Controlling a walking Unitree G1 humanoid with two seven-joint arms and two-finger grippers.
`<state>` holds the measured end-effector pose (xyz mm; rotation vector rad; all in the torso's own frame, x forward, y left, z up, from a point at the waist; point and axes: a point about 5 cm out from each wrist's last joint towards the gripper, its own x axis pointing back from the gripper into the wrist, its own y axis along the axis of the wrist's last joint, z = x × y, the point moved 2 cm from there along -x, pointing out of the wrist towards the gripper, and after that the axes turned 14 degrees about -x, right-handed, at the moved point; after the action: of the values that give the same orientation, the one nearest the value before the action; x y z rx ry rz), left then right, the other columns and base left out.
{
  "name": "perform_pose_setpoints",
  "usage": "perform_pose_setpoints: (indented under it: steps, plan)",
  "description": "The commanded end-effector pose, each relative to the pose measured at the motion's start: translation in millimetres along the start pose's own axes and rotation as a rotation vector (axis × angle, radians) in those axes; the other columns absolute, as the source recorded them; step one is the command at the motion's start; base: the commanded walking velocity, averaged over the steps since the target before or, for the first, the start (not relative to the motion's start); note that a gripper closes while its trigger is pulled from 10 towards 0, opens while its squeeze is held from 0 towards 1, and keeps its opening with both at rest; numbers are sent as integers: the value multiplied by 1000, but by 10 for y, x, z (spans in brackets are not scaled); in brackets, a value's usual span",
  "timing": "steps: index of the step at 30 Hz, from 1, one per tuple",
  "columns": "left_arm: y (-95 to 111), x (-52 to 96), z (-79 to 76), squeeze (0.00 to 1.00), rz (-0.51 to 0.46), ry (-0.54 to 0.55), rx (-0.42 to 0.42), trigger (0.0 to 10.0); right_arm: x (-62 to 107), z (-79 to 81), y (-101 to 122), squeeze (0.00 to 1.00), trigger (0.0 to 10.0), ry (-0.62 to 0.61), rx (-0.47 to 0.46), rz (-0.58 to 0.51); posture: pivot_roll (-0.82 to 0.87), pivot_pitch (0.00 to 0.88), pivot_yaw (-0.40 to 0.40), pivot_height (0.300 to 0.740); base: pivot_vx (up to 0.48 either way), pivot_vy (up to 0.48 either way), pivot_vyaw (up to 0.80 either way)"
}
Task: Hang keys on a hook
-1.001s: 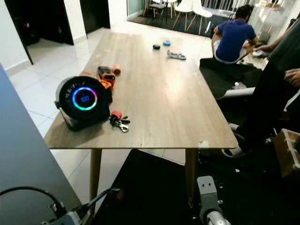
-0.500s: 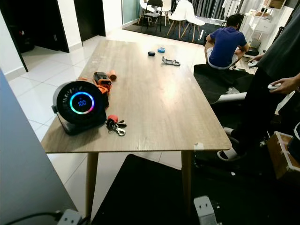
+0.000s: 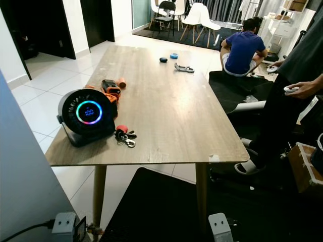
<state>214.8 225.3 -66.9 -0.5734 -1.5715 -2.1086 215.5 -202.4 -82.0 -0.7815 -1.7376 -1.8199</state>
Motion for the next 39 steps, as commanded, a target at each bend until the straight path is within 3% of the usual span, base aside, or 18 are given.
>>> perform_pose_setpoints:
  steps: [1, 6, 14, 16, 20, 26, 34, 39]
  plan:
    - [41, -10, -130, 0, -17, -34, -19, 10000, 1, -27, 23, 0, 10000, 1, 14, -8, 63, 39, -74, 740, 0, 0, 0]
    - [86, -36, -228, 0, -20, -49, 1, 10000, -12, -84, 98, 0, 10000, 5, 47, -13, 50, 26, -101, 740, 0, 0, 0]
    - [395, -103, -391, 0, -161, -168, -134, 10000, -27, -116, 180, 0, 10000, -3, 60, -32, 30, 32, -90, 740, 0, 0, 0]
    - [430, -111, -433, 0, -173, -198, -177, 10000, -19, -107, 154, 0, 10000, -2, 57, -32, 26, 34, -86, 740, 0, 0, 0]
    - [439, -127, -473, 0, -157, -205, -186, 10000, -11, -119, 129, 0, 10000, -5, 56, -27, 24, 32, -73, 740, 0, 0, 0]
    - [445, -136, -440, 0, -155, -168, -186, 10000, -22, -112, 152, 0, 10000, -27, 16, -36, 20, 5, -30, 740, 0, 0, 0]
    - [288, -127, -284, 0, -65, -59, -70, 10000, -23, 53, 73, 0, 10000, 5, 6, -27, 37, 0, -23, 740, 0, 0, 0]
    - [251, -108, -309, 0, -63, -79, -103, 10000, -17, 104, 25, 0, 10000, 16, 12, -15, 61, 0, -30, 740, 0, 0, 0]
